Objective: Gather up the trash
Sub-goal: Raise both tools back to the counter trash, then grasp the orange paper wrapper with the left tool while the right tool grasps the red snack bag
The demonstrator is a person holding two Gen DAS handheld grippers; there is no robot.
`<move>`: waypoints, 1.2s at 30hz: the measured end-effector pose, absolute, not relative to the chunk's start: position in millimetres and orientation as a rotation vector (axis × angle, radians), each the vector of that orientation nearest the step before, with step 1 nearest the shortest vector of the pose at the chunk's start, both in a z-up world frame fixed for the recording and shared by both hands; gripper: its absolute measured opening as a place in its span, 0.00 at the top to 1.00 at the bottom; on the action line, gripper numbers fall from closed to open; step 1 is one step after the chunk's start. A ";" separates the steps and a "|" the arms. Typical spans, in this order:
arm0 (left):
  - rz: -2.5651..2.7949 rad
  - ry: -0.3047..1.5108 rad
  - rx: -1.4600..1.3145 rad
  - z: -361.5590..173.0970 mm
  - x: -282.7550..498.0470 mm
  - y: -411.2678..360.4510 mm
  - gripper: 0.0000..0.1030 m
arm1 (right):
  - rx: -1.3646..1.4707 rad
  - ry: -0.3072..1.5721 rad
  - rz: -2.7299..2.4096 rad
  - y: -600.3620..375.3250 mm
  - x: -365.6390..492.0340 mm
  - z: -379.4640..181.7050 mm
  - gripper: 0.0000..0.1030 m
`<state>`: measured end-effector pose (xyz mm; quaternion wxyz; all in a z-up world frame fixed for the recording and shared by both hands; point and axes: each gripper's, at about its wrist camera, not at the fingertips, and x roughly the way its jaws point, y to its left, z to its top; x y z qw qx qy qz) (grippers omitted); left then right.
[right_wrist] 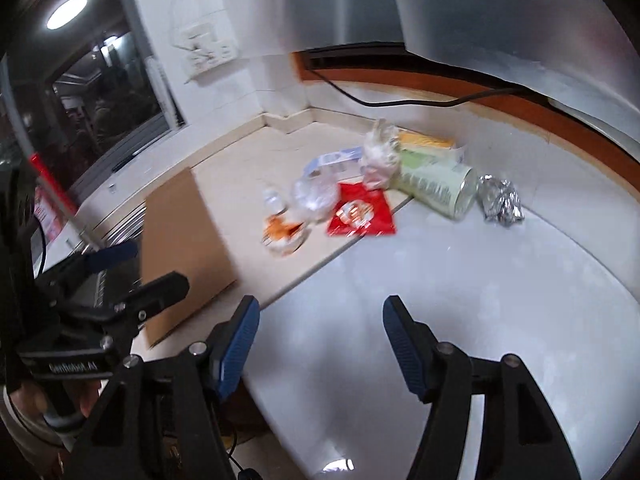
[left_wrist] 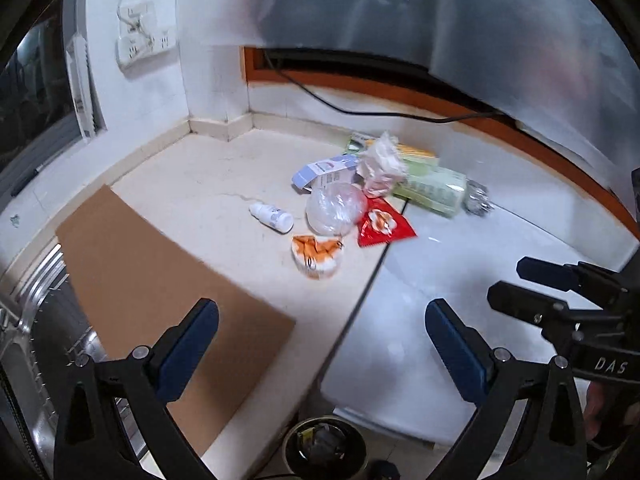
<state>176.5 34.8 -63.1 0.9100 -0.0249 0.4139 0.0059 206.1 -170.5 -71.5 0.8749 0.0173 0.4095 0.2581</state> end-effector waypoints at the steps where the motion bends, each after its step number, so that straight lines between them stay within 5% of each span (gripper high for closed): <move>1: 0.021 0.865 -0.060 -67.6 186.5 35.0 0.01 | 0.037 0.866 0.536 -169.3 219.7 -77.6 0.37; 13: 0.140 1.030 -0.149 -139.3 285.0 44.3 0.01 | 0.053 0.960 0.563 -155.3 315.8 -110.1 0.37; 18: 0.175 1.043 -0.146 -151.0 304.5 42.6 0.02 | 0.022 0.983 0.557 -148.6 335.9 -125.0 0.29; 23: 0.168 1.053 -0.237 -159.8 310.8 51.8 0.20 | 0.026 1.007 0.555 -144.5 351.4 -136.1 0.29; 27: 0.149 1.024 -0.288 -158.3 308.1 57.2 0.49 | 0.020 1.023 0.557 -139.4 360.6 -143.2 0.27; 31: 0.147 1.010 -0.290 -154.6 304.7 59.0 0.58 | -0.016 1.025 0.557 -129.6 370.4 -149.8 0.23; 36: 0.144 1.012 -0.320 -154.6 299.3 62.0 0.59 | -0.069 1.030 0.545 -115.1 380.2 -160.1 0.18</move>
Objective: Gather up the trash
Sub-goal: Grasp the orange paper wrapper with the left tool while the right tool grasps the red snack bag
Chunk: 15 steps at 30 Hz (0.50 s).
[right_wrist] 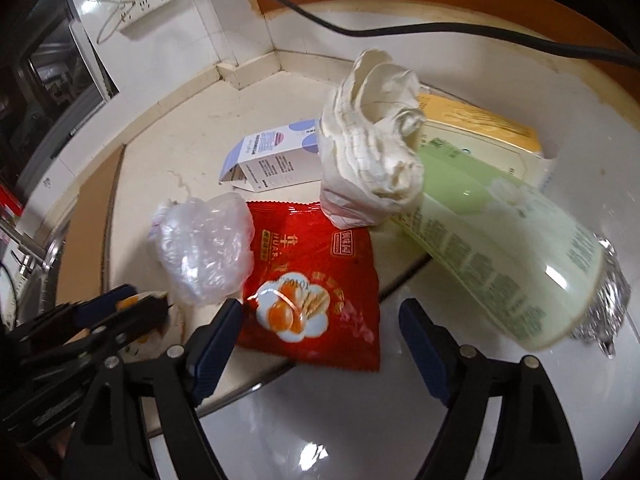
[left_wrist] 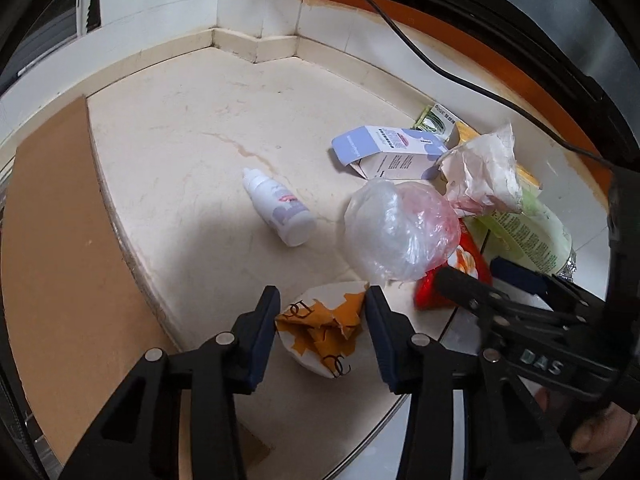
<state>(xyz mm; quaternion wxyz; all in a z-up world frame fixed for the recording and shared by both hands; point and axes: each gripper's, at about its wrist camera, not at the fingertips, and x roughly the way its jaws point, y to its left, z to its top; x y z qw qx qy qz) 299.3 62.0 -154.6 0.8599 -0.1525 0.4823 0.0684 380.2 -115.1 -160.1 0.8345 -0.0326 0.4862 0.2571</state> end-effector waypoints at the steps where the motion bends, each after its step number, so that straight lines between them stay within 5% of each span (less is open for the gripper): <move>1: 0.140 1.018 -0.320 -154.9 297.3 61.7 0.59 | -0.085 1.014 0.540 -111.6 381.3 -160.6 0.17; 3: 0.136 1.032 -0.319 -155.3 294.2 61.8 0.55 | -0.111 1.005 0.527 -106.1 383.1 -162.1 0.16; 7: 0.141 1.030 -0.323 -153.1 287.9 62.4 0.32 | -0.177 0.989 0.502 -96.0 383.0 -164.8 0.17; 11: 0.153 1.039 -0.316 -151.3 287.5 63.7 0.32 | -0.161 0.957 0.509 -101.7 380.8 -162.8 0.46; 15: 0.176 1.079 -0.299 -160.4 293.6 59.9 0.30 | -0.159 0.955 0.477 -117.2 382.9 -161.9 0.89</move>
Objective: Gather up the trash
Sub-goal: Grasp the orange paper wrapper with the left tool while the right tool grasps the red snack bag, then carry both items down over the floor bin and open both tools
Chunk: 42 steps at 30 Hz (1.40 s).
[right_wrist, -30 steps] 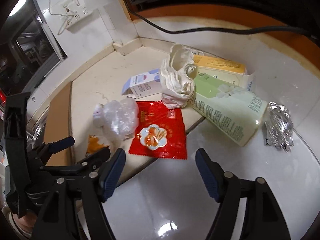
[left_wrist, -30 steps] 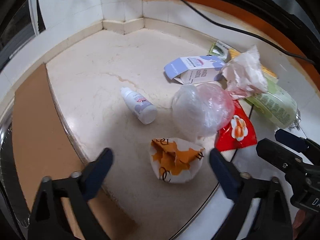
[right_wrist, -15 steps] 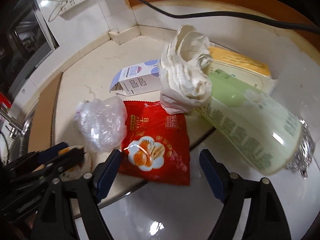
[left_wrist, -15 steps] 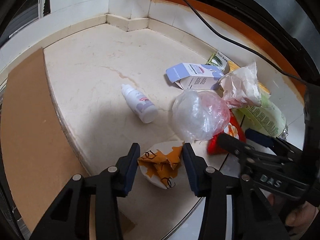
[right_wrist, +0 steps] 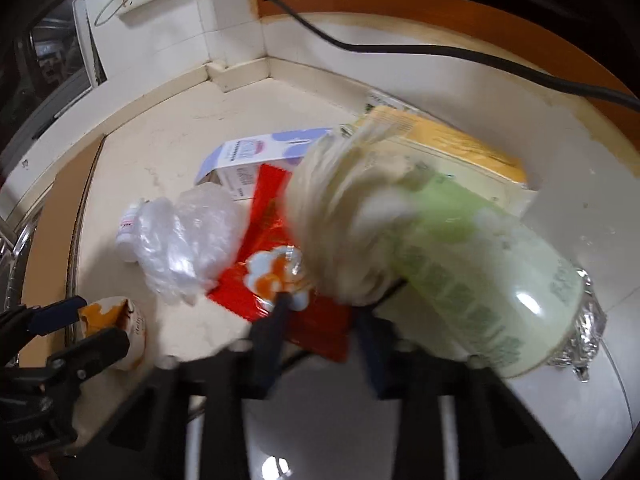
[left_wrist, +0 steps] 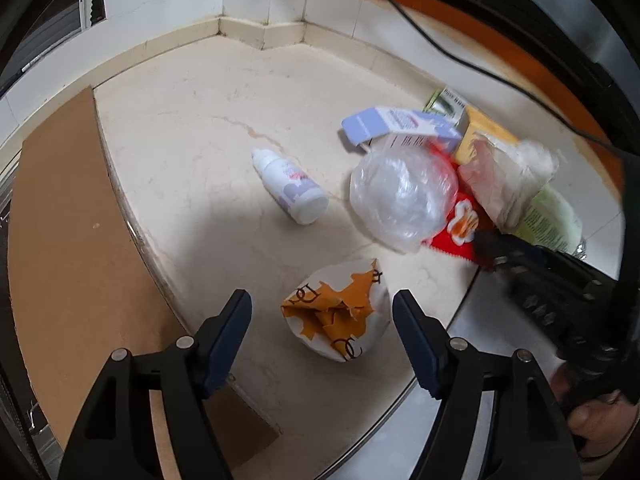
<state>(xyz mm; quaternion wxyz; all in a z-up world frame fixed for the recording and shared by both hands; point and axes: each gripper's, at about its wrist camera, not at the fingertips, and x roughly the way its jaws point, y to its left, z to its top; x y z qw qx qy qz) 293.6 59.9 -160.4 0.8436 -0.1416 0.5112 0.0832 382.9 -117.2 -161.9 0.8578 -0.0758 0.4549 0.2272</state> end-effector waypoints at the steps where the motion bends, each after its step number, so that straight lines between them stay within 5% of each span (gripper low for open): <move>1: 0.179 1.089 -0.298 -162.7 294.7 59.2 0.30 | -0.142 0.967 0.486 -121.3 384.8 -162.6 0.93; 8: 0.204 1.074 -0.258 -163.6 301.3 51.1 0.28 | -0.040 0.985 0.546 -146.0 378.2 -162.6 0.96; 10: 0.211 1.064 -0.249 -162.5 301.6 49.7 0.48 | -0.037 0.978 0.549 -148.0 375.0 -162.1 0.96; 23: 0.188 0.961 -0.243 -130.0 264.0 38.6 0.49 | 0.097 0.928 0.668 -172.5 329.0 -131.2 0.98; 42: 0.095 0.950 -0.250 -87.0 111.4 27.3 0.49 | 0.127 0.915 0.769 -202.7 193.7 -99.7 0.99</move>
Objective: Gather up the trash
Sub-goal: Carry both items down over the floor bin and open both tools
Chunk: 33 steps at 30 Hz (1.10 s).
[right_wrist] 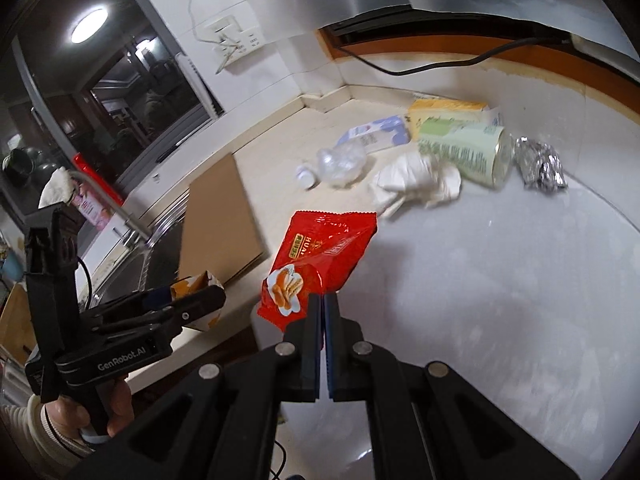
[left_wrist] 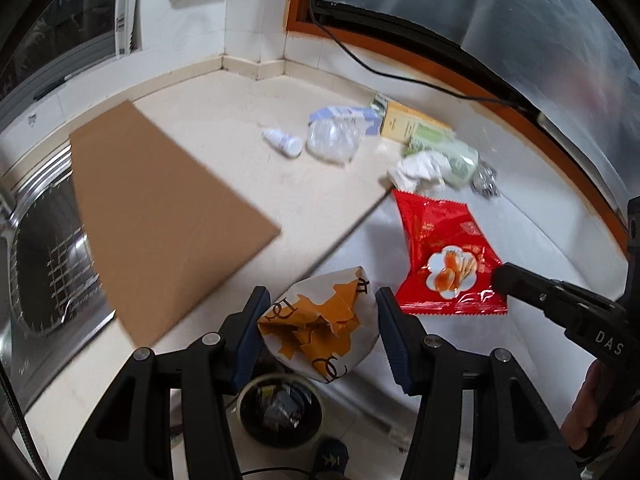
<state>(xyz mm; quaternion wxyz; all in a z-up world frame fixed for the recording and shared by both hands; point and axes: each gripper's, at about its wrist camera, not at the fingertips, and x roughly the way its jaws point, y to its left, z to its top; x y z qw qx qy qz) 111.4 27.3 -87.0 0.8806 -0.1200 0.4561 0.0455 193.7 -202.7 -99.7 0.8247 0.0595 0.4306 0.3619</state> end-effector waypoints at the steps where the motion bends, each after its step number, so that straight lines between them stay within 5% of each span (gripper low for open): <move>1: 0.090 0.954 -0.252 -87.4 104.7 29.4 0.49 | 0.108 0.907 0.766 -201.2 183.3 -97.8 0.99; 15: 0.050 1.033 -0.241 -126.5 -2.0 56.9 0.49 | -0.060 0.922 0.766 -154.2 48.7 -117.6 0.99; 33: -0.049 1.173 -0.125 -273.4 -31.8 30.7 0.49 | -0.117 1.089 0.632 -134.2 7.1 -269.5 0.98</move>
